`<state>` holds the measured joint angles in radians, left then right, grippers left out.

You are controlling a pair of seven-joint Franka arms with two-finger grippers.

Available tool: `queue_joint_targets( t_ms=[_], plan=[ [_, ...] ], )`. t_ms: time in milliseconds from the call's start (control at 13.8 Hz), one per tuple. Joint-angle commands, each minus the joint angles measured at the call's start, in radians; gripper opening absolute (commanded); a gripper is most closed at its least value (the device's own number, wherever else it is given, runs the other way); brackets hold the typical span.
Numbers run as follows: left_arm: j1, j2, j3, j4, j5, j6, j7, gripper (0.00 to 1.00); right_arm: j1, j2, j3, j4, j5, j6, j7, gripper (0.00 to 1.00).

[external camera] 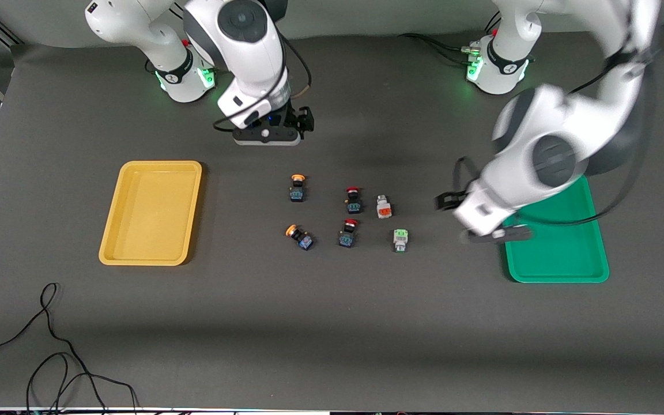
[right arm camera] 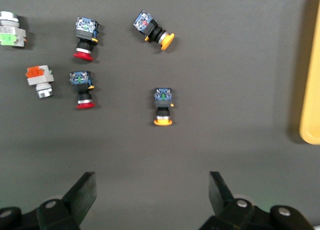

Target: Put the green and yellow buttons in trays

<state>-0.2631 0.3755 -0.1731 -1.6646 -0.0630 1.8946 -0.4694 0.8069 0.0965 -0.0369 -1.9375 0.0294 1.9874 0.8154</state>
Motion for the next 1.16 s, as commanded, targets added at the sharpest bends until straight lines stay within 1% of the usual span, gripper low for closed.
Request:
queue_joint_targets(
  t_ms=[0,218,436,582,727,873,945,1018,1091],
  plan=[
    [-0.033,0.107,0.014,0.022,-0.006,0.111,-0.04,0.93,0.014,0.04,-0.023,-0.144,-0.003,0.218,-0.005,1.0],
    [-0.086,0.201,0.014,0.022,-0.001,0.231,-0.119,0.93,0.011,0.176,-0.026,-0.163,-0.04,0.384,-0.002,1.0],
    [-0.145,0.276,0.018,0.019,0.009,0.339,-0.201,0.93,0.011,0.284,-0.026,-0.163,-0.042,0.51,0.004,1.0],
    [-0.154,0.316,0.018,0.01,0.025,0.397,-0.221,0.93,0.011,0.353,-0.026,-0.163,-0.042,0.583,0.004,1.0],
    [-0.151,0.336,0.021,-0.033,0.067,0.467,-0.219,0.93,0.014,0.405,-0.044,-0.163,-0.042,0.648,0.004,1.0],
    [-0.147,0.338,0.026,-0.07,0.081,0.501,-0.215,0.93,0.017,0.419,-0.046,-0.163,-0.042,0.66,0.004,1.0],
    [-0.143,0.338,0.026,-0.072,0.081,0.501,-0.209,0.93,0.017,0.419,-0.046,-0.163,-0.042,0.66,0.004,0.95],
    [-0.145,0.338,0.027,-0.072,0.081,0.503,-0.209,0.93,0.017,0.419,-0.046,-0.161,-0.042,0.659,0.004,0.72],
    [-0.148,0.339,0.027,-0.072,0.081,0.506,-0.21,0.87,0.017,0.417,-0.046,-0.159,-0.042,0.656,-0.001,0.52]
  ],
)
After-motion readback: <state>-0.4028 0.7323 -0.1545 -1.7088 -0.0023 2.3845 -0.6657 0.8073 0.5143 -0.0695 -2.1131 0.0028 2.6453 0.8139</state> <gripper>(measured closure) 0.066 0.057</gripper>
